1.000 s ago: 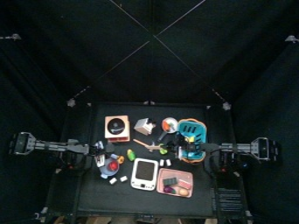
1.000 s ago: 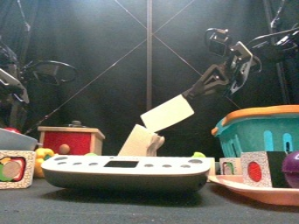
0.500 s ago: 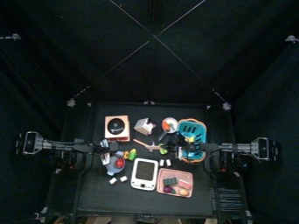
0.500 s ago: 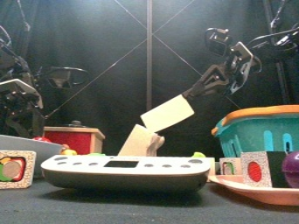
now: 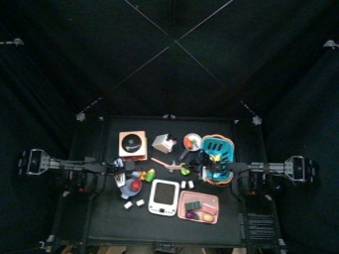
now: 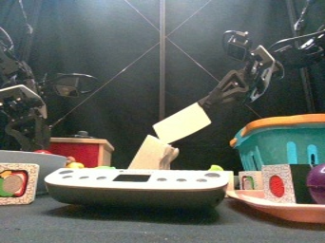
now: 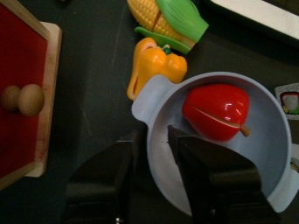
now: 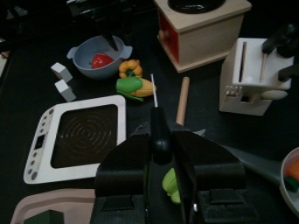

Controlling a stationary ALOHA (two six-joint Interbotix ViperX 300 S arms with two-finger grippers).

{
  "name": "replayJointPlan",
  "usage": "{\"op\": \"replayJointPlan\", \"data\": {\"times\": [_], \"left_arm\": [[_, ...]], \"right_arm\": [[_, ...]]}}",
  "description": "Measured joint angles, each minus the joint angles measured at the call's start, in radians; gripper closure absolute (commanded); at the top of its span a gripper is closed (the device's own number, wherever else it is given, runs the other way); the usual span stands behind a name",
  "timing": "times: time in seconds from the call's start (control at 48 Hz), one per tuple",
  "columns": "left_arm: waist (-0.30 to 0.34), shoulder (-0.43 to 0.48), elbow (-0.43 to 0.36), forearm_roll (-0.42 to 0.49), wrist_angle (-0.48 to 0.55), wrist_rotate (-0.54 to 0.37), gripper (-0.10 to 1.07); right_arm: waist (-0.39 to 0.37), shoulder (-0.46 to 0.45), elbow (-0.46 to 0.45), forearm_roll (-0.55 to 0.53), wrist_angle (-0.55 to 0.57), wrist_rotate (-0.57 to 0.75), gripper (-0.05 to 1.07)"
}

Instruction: Place bowl in front of drawer

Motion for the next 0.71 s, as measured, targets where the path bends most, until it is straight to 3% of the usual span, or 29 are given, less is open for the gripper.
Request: {"op": "replayJointPlan", "data": {"times": [0.708], "left_arm": [[-0.012,0.000,-0.029,0.003,-0.023,0.003,0.11]], "right_arm": [[0.000,0.000,-0.002,0.000,0.000,0.000,0.52]]}}
